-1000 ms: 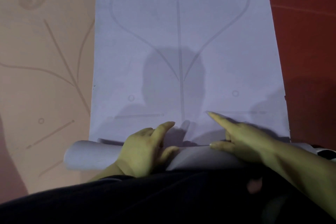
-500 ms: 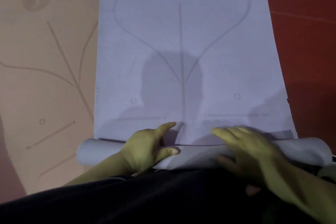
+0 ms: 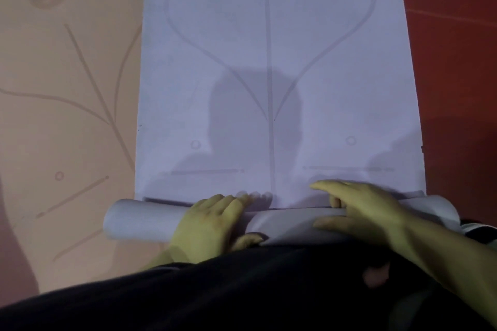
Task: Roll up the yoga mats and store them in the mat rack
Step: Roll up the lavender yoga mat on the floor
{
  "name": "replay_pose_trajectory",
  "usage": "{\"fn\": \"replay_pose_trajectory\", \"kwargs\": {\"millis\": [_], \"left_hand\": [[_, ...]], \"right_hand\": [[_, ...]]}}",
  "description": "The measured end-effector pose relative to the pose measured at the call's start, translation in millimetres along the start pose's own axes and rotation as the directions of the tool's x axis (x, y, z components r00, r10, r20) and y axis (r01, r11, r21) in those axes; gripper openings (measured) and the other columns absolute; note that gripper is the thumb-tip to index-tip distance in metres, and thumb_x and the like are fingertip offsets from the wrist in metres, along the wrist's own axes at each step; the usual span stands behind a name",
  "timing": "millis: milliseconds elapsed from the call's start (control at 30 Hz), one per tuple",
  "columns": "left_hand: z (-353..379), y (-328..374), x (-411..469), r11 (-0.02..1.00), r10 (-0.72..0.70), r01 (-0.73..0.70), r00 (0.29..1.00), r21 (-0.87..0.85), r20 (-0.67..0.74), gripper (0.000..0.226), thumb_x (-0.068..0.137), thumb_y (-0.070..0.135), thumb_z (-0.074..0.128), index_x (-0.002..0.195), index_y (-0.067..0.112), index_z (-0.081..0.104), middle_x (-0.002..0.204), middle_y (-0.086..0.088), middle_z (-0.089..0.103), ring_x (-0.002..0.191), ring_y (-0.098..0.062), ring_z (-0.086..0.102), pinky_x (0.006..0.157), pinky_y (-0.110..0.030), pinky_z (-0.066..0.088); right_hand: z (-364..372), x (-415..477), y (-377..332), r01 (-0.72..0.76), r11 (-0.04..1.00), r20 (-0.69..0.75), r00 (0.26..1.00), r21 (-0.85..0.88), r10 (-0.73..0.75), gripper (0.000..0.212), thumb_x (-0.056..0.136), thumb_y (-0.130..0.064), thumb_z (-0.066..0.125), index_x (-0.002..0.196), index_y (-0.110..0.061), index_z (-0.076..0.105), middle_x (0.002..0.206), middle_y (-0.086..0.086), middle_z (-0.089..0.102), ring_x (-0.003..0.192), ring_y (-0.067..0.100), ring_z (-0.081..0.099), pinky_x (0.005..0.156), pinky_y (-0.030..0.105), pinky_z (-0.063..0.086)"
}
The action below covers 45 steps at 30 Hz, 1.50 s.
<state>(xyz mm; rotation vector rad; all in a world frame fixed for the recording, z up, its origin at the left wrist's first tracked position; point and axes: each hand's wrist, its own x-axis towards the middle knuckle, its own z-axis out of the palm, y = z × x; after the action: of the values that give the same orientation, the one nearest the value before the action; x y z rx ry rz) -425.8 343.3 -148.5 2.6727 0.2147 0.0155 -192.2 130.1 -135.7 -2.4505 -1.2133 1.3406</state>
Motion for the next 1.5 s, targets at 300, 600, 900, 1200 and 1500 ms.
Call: {"fn": "replay_pose_trajectory", "kwargs": {"millis": [300,600,900,1200,1500], "left_hand": [[-8,-26,28,0.852,-0.302,0.443,0.851,-0.277,0.43,0.072,0.067,0.088,0.054,0.127,0.049,0.053,0.101,0.021,0.068,0.094,0.003,0.063,0.088,-0.018,0.047],[-10,-21,47,0.944,-0.249,0.292,0.936,-0.153,0.248,0.071,0.073,0.083,0.055,0.124,0.034,0.062,0.086,0.024,0.06,0.08,-0.005,0.057,0.074,-0.028,0.048],[6,-12,13,0.996,-0.065,0.066,0.998,0.059,-0.018,0.071,0.09,0.075,0.046,0.132,0.018,0.05,0.098,0.002,0.069,0.086,-0.026,0.061,0.073,-0.04,0.051],[-7,-37,50,0.887,-0.319,0.425,0.848,-0.182,0.423,0.103,0.062,0.089,0.05,0.149,0.035,0.038,0.099,0.021,0.06,0.09,-0.006,0.058,0.078,-0.022,0.04],[-5,-36,57,0.926,-0.283,0.327,0.932,-0.187,0.228,0.078,0.076,0.08,0.058,0.138,0.035,0.047,0.099,0.019,0.063,0.089,-0.008,0.06,0.081,-0.031,0.051]], "right_hand": [[24,-21,-12,0.045,0.943,-0.501,0.838,-0.33,-0.215,0.056,0.085,-0.054,0.046,0.113,-0.016,0.075,0.091,0.006,0.072,0.079,0.034,0.068,0.071,0.045,0.058],[15,-1,-1,0.004,0.997,-0.378,0.925,-0.077,-0.033,0.052,0.096,-0.059,0.046,0.137,-0.032,0.06,0.121,0.0,0.072,0.113,0.026,0.066,0.092,0.034,0.05],[4,9,-1,-0.056,0.997,-0.23,0.971,0.043,0.065,0.055,0.093,-0.06,0.053,0.144,-0.041,0.046,0.115,-0.006,0.068,0.118,0.02,0.059,0.096,0.031,0.041],[11,0,-4,0.083,0.931,-0.457,0.853,-0.356,-0.251,0.064,0.084,-0.061,0.047,0.124,-0.015,0.068,0.1,0.005,0.072,0.089,0.035,0.067,0.079,0.047,0.056],[-10,21,1,0.007,0.996,-0.203,0.979,-0.086,-0.024,0.07,0.089,-0.073,0.048,0.145,-0.033,0.037,0.131,-0.005,0.061,0.124,0.022,0.055,0.099,0.031,0.038]]}}
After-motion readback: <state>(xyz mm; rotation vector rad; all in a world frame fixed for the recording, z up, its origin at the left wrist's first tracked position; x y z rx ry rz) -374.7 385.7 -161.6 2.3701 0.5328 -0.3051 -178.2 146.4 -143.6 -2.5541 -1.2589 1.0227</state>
